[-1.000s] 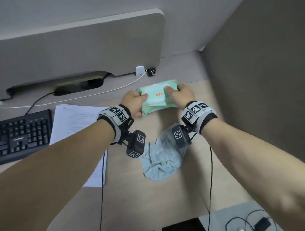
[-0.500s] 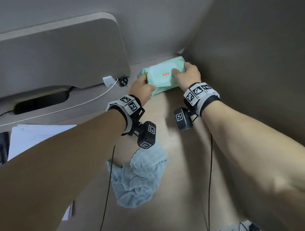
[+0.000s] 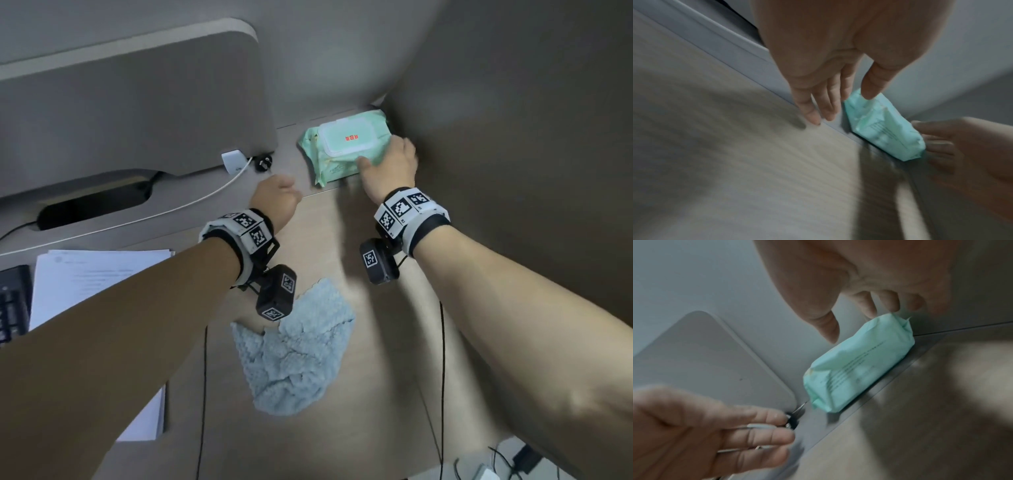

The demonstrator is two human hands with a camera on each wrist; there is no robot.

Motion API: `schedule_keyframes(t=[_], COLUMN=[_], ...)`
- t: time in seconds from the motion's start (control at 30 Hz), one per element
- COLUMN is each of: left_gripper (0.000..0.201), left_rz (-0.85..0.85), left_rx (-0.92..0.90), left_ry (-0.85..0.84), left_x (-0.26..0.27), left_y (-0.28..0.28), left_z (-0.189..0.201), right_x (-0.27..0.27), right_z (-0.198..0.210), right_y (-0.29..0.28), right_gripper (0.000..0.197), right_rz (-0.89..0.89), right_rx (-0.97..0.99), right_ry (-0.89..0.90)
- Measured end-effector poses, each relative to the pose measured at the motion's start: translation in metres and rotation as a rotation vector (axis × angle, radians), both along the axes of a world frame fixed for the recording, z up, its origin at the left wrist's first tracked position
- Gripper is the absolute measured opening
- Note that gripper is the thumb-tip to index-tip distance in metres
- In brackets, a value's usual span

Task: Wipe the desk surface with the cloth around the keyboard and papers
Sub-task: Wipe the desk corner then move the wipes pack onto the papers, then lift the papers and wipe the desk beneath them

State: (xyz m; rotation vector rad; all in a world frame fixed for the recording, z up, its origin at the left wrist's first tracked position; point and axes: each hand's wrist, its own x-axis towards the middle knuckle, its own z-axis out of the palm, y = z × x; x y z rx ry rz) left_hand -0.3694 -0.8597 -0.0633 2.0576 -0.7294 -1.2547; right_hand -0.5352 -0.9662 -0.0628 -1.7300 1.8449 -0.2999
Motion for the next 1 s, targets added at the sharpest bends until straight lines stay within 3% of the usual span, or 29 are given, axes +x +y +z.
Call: schedule_keyframes(t=[0.13,0.27,0.43,0.5,0.6,0.67,0.8,1.0], left_gripper=[0.023,0.022,0.034,0.021,0.021,0.031,0.028,0.026], left_rz=[0.063,0.100,0.181,0.167,0.185,0.206,0.197,0.150], left_rx=[0.109,0.217,0.335,0.400,0.498,0.533,0.508,0.387], left_ry=[-0.235,-0.421,-0.551,-0.539,-0.488,-0.425,-0.262,-0.191], left_x=[0.063,0.131,0.212,0.229,0.247,0.253,0.252,0.249], left_y=[0.061,0.143,0.251,0.282,0.329,0.353,0.377,0.376], left_z=[-0.015,-0.005,0.010,0.017,0.026,0.021,0.013,0.008], right_x=[0.017,0.055,0.118,0.139,0.176,0.192,0.210,0.215], right_z=[0.006,0.007,0.008,0.007,0.003,0.001,-0.002,-0.003], right_y=[0.051,0.119,0.216,0.244,0.284,0.304,0.324,0.332], right_gripper=[0.057,0.059,0.053,0.046,0.029,0.025,0.031,0.022], right_rz=[0.032,0.080,0.241,0.288,0.337,0.319,0.268,0.331], right_rx=[0.015,0.166,0.316,0.362,0.431,0.477,0.494,0.451], right_ry=[-0.009,-0.144,-0.107,-0.085,-0.055,-0.071,-0.104,-0.049])
